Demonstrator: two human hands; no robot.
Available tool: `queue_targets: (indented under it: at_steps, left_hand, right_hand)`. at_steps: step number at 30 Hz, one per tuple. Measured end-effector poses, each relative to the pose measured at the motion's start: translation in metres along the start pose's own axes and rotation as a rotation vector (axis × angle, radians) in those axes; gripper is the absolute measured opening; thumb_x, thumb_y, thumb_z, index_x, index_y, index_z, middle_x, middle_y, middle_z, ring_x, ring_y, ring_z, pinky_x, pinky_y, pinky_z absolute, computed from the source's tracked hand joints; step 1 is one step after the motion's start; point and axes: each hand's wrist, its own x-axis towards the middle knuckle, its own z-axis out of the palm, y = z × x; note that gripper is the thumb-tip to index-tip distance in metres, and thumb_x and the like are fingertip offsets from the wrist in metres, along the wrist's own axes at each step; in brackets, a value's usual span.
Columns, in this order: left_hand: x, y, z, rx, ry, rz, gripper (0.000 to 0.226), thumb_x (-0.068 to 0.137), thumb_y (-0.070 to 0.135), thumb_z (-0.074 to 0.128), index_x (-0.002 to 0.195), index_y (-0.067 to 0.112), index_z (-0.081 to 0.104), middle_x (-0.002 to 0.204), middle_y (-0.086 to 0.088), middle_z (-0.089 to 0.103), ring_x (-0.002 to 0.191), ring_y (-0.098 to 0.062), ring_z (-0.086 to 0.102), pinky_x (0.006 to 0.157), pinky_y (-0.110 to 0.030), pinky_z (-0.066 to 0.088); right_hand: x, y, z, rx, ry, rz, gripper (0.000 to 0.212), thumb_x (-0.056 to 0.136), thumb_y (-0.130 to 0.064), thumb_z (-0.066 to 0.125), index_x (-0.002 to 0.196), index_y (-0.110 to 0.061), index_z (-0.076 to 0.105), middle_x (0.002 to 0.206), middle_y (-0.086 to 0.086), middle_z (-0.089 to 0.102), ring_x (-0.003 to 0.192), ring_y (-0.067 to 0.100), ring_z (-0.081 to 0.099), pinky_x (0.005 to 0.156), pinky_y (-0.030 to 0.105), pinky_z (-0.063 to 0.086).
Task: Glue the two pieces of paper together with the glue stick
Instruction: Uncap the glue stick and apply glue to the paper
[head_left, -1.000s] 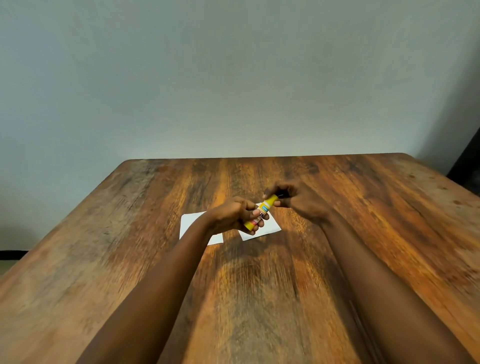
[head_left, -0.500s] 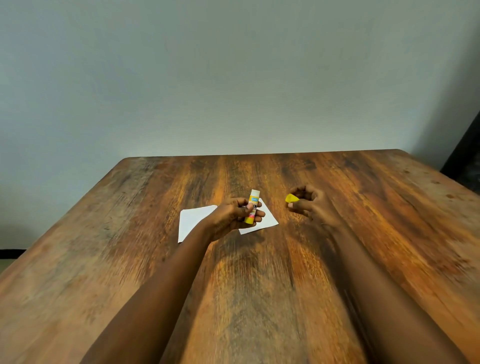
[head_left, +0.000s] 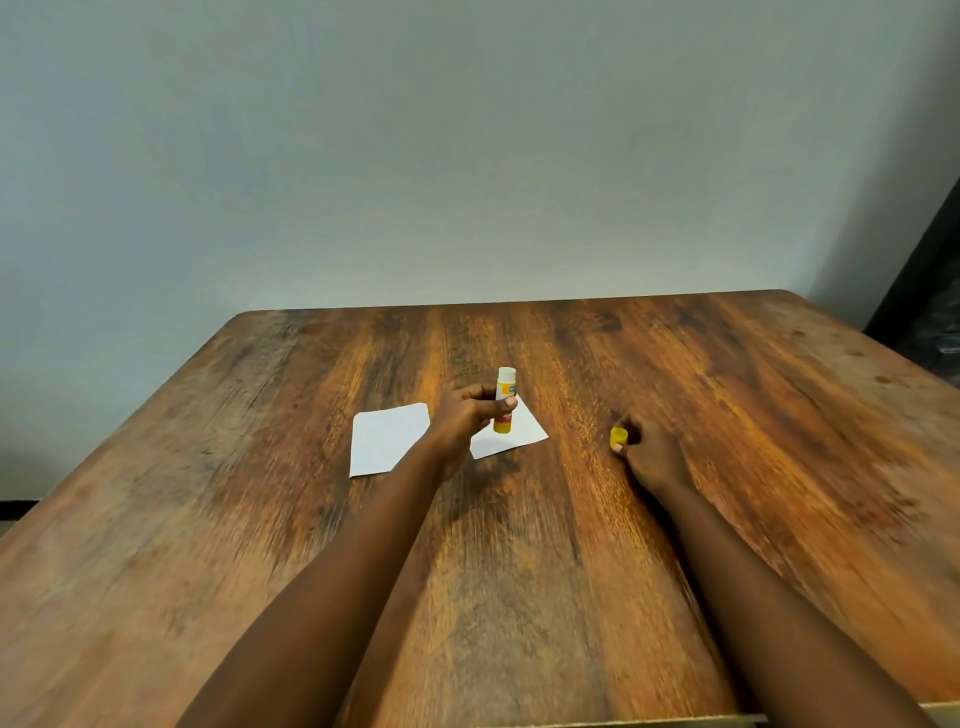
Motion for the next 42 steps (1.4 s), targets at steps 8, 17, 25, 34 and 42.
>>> queue_targets:
  at_steps: [8,17,25,34,42]
  left_hand:
    - [-0.005,0.010,-0.001,0.003,0.046,0.041,0.039,0.088,0.011,0.061,0.126,0.004,0.054,0.131,-0.013,0.057,0.115,-0.025,0.055,0.095,-0.033,0.044]
    - [-0.011,0.024,0.009,0.019,0.183,0.113,0.040,0.083,0.016,0.068,0.120,0.003,0.060,0.124,-0.013,0.063,0.109,-0.023,0.060,0.085,-0.029,0.049]
    - [-0.020,0.036,0.015,-0.112,0.242,0.130,0.030,0.080,0.018,0.071,0.107,0.004,0.069,0.105,-0.011,0.071,0.099,-0.026,0.066,0.085,-0.032,0.051]
    - [-0.029,0.040,0.018,-0.050,0.198,0.179,0.015,0.084,0.014,0.066,0.095,0.008,0.074,0.081,0.001,0.072,0.076,-0.009,0.063,0.063,-0.018,0.045]
    - [-0.032,0.048,0.017,-0.139,0.261,0.173,0.014,0.081,0.018,0.070,0.089,0.008,0.074,0.089,-0.012,0.073,0.088,-0.033,0.068,0.084,-0.044,0.052]
  right_hand:
    - [0.004,0.000,-0.001,-0.013,-0.008,0.031,0.040,0.076,0.002,0.067,0.114,-0.010,0.063,0.121,0.011,0.064,0.110,0.028,0.057,0.081,0.029,0.038]
    - [-0.035,-0.063,0.027,0.198,0.181,-0.268,0.040,0.084,-0.020,0.068,0.122,-0.010,0.060,0.111,0.005,0.068,0.090,0.012,0.063,0.072,0.017,0.049]
    - [-0.051,-0.101,0.053,0.219,0.349,-0.516,0.030,0.080,-0.017,0.074,0.104,-0.001,0.067,0.090,0.013,0.071,0.077,0.022,0.066,0.065,0.016,0.050]
    - [-0.051,-0.108,0.057,0.754,0.188,-0.329,0.015,0.084,-0.001,0.064,0.096,-0.010,0.067,0.079,0.001,0.065,0.071,0.007,0.058,0.064,0.024,0.052]
    - [-0.054,-0.111,0.056,0.311,0.458,-0.554,0.026,0.081,-0.012,0.071,0.102,0.001,0.063,0.084,0.009,0.069,0.070,0.014,0.064,0.061,0.013,0.051]
